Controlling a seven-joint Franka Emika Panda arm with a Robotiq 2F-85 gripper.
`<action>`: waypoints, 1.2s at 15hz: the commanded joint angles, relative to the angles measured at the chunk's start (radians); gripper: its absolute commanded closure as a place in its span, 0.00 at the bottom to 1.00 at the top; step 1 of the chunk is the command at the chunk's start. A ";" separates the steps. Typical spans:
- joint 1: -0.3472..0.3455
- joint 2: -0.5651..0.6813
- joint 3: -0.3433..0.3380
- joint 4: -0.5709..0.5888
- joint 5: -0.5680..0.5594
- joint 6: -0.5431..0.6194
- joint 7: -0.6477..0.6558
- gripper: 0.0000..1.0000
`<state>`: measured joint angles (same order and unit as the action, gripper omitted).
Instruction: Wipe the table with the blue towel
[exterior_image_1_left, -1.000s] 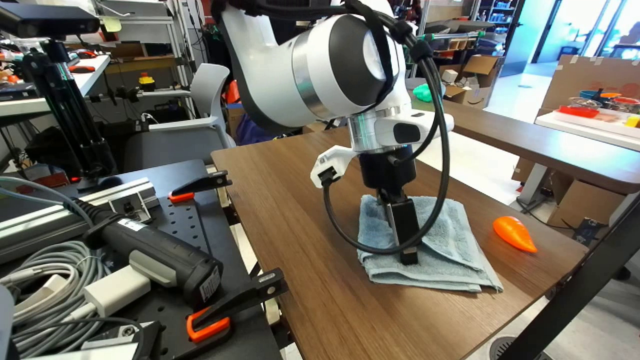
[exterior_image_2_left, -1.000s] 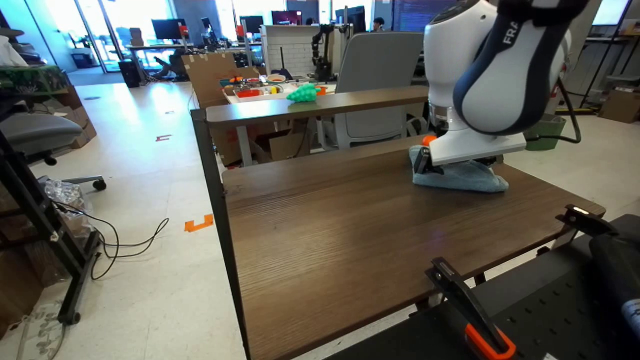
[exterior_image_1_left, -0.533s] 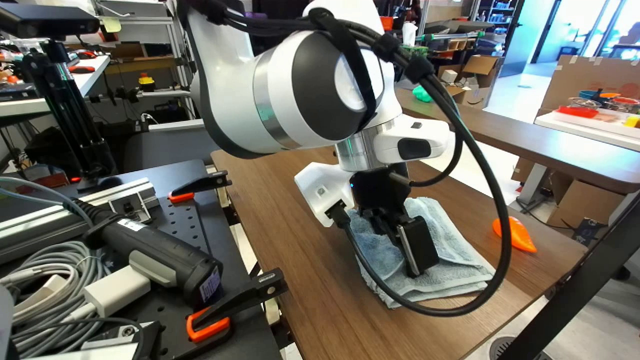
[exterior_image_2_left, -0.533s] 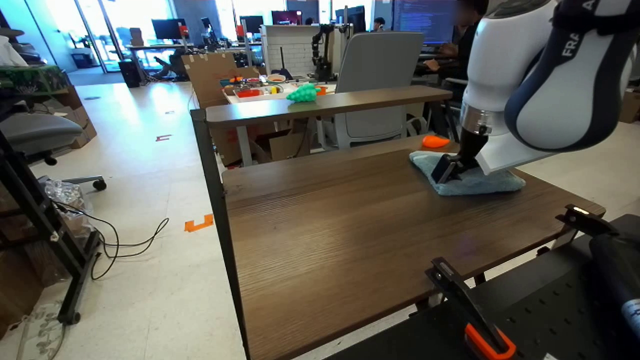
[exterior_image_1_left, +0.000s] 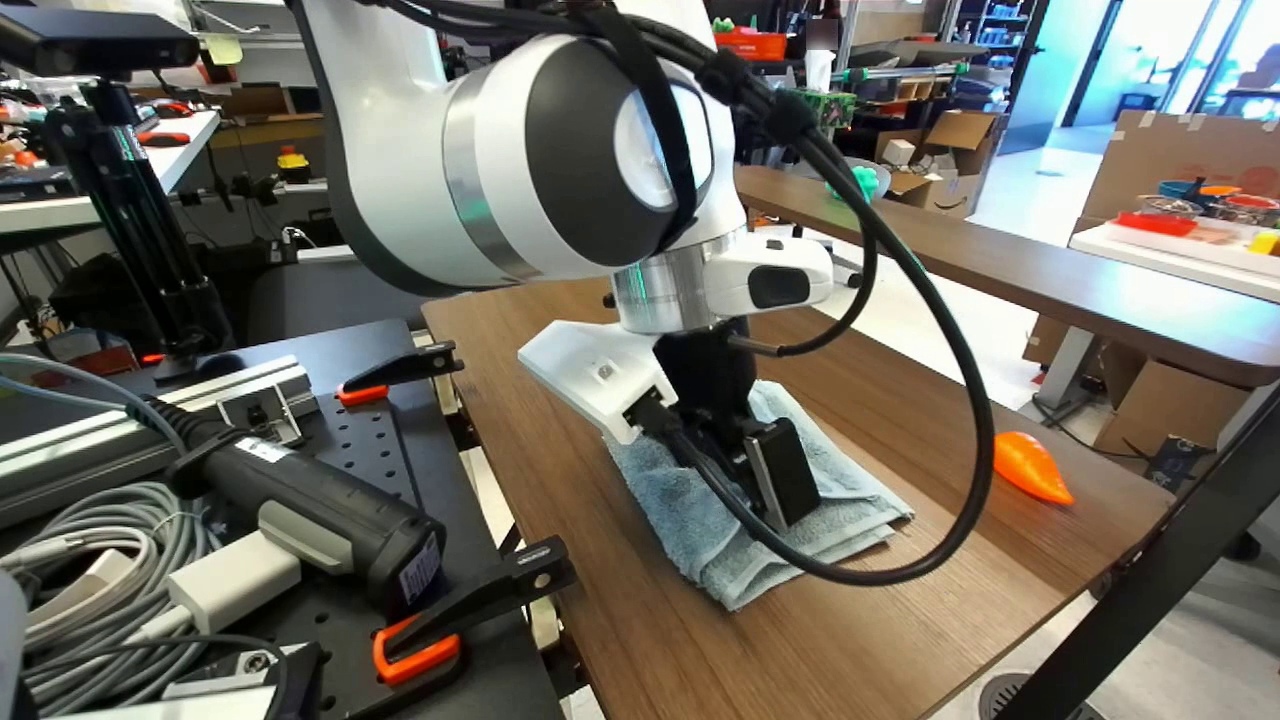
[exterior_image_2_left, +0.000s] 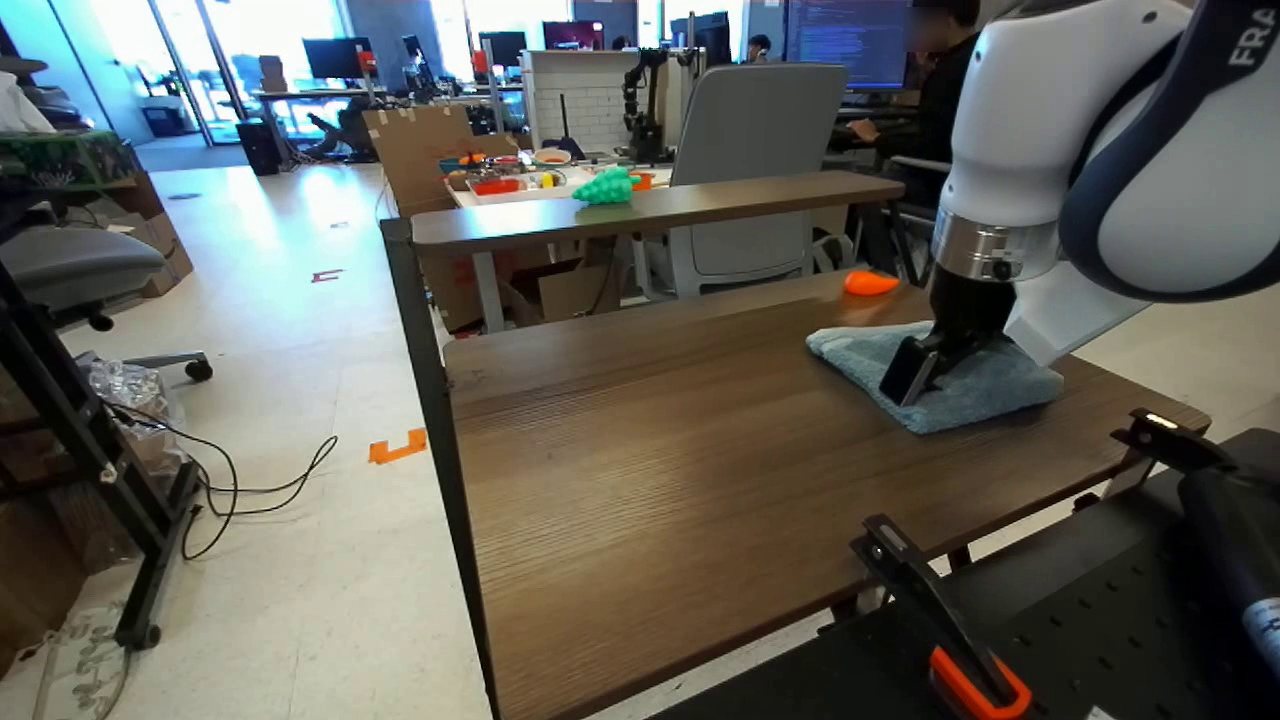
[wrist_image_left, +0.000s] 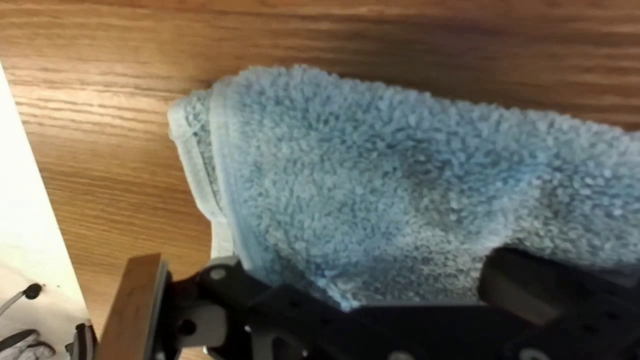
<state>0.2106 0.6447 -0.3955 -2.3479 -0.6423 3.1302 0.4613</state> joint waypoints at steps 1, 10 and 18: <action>-0.001 -0.008 0.012 -0.003 0.000 -0.021 0.000 0.00; -0.193 0.015 0.240 -0.062 -0.028 0.061 -0.230 0.00; -0.149 0.023 0.353 -0.018 0.010 0.010 -0.289 0.00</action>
<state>0.0639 0.5972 -0.1257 -2.4207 -0.6639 3.1802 0.1608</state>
